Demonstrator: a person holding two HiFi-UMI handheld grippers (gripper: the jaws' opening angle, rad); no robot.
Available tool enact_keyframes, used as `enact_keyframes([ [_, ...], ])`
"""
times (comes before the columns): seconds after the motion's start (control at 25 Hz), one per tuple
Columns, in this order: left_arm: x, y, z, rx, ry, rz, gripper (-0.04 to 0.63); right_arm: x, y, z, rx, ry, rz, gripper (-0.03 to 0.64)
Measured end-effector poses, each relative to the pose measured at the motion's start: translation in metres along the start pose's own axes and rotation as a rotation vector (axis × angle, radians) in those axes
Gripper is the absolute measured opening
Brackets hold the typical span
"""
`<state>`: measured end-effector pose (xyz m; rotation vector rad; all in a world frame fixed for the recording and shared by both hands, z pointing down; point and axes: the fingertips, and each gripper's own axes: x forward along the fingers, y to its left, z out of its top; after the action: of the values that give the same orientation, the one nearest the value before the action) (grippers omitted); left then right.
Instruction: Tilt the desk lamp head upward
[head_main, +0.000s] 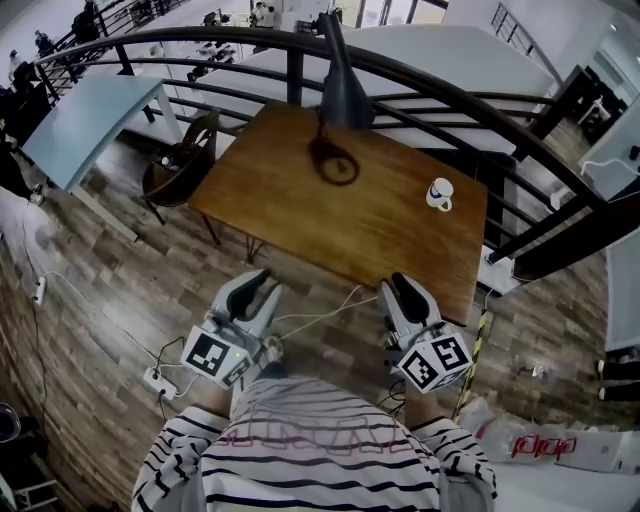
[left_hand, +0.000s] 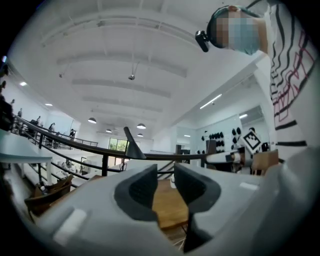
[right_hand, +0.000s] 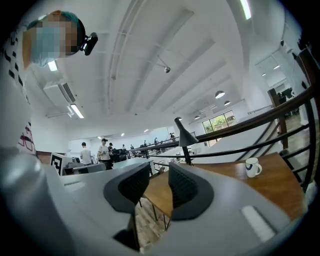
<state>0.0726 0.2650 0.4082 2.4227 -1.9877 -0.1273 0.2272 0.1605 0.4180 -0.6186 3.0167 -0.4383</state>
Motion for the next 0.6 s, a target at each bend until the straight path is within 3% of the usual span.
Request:
enact_keyframes([
  [0.16, 0.01, 0.054, 0.001, -0.01, 0.008, -0.022, 0.125, 0.05, 0.002, 0.005, 0.009, -0.015, -0.044, 0.177],
  [0.6, 0.039, 0.169, 0.007, -0.016, 0.034, -0.116, 0.213, 0.144, 0.008, 0.01, 0.049, -0.055, -0.153, 0.236],
])
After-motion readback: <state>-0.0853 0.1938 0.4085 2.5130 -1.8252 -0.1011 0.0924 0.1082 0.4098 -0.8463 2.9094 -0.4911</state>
